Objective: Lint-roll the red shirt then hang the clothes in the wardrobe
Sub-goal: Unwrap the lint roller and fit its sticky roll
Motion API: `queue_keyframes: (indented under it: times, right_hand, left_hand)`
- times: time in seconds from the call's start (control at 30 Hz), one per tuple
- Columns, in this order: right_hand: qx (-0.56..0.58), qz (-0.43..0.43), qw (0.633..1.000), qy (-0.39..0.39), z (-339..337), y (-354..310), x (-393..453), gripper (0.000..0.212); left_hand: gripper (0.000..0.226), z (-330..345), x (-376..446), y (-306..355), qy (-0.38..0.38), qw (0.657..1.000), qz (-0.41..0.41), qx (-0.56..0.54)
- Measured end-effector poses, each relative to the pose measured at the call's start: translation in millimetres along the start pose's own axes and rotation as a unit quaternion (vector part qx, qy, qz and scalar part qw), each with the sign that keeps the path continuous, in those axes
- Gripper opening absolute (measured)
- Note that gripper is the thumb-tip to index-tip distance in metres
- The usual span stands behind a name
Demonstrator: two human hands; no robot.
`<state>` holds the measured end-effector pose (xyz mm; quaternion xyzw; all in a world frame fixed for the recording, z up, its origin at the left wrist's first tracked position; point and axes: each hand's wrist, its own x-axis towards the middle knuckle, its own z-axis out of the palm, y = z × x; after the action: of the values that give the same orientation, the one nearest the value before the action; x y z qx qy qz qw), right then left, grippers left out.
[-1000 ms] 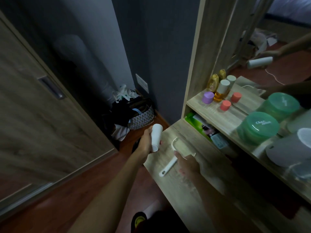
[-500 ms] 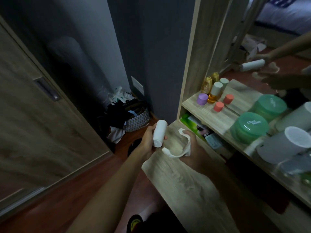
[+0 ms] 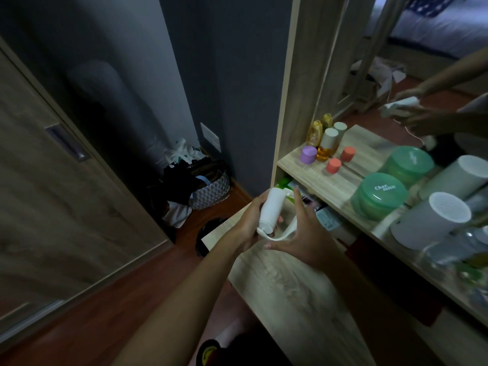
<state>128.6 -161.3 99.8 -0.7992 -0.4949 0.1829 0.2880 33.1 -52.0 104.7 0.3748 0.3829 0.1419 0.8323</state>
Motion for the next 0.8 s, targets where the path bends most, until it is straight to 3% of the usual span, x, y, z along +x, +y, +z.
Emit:
queue_keyframes:
  times: [0.63, 0.8]
  right_hand:
    - [-0.043, 0.028, 0.999, -0.008, -16.0, 12.5, -1.0, 0.146]
    - [-0.043, 0.035, 0.998, -0.013, -18.7, 11.1, -2.5, 0.145]
  left_hand:
    - [0.040, 8.0, 5.8, -7.2, -0.042, 0.996, 0.018, 0.073]
    - [0.038, 9.7, 3.9, -7.2, -0.046, 0.998, 0.008, 0.045]
